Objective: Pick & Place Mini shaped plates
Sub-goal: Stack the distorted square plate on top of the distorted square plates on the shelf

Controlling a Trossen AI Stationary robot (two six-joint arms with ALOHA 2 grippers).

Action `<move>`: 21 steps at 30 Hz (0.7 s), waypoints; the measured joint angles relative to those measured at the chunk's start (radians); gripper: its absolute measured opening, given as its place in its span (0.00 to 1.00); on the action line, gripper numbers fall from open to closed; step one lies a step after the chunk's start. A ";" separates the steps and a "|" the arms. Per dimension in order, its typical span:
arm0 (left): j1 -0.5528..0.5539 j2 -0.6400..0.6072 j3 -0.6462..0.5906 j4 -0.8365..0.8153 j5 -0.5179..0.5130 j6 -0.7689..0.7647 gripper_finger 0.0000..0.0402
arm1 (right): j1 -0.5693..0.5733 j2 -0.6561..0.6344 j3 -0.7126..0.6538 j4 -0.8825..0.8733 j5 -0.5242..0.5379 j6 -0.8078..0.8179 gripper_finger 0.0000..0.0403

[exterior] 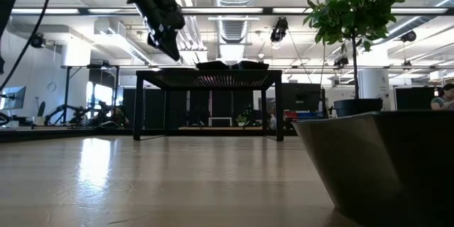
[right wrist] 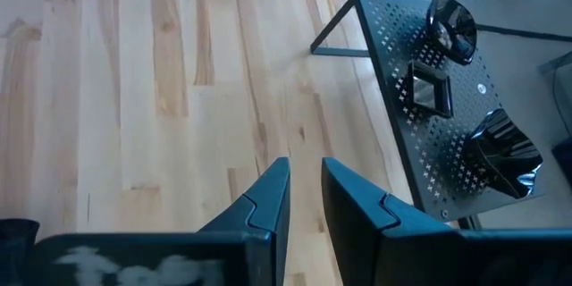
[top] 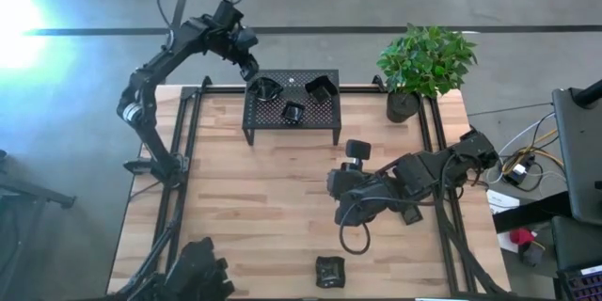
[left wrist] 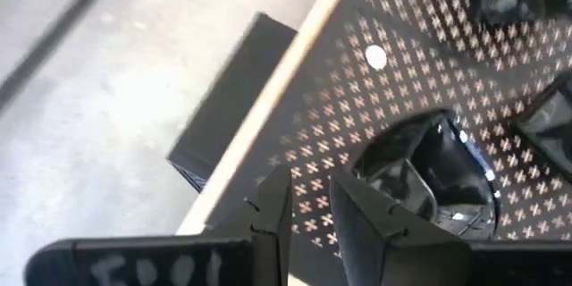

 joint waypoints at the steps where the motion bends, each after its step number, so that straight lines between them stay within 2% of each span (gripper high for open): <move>1: 0.000 -0.010 0.008 -0.002 -0.006 -0.011 0.18 | 0.000 0.000 0.000 0.000 0.000 0.000 0.16; 6: -0.020 -0.093 0.016 -0.020 -0.006 -0.018 0.18 | 0.018 0.000 0.000 -0.009 -0.034 0.001 0.16; 11: -0.105 -0.221 -0.026 -0.015 -0.003 -0.045 0.18 | 0.072 -0.002 0.000 -0.011 -0.041 -0.014 0.16; 18: -0.359 -0.424 -0.159 0.042 -0.012 -0.126 0.18 | 0.138 -0.002 -0.002 -0.011 -0.040 -0.006 0.16; 21: -0.507 -0.501 -0.229 0.107 -0.076 -0.159 0.18 | 0.157 -0.003 -0.022 -0.015 -0.040 0.032 0.16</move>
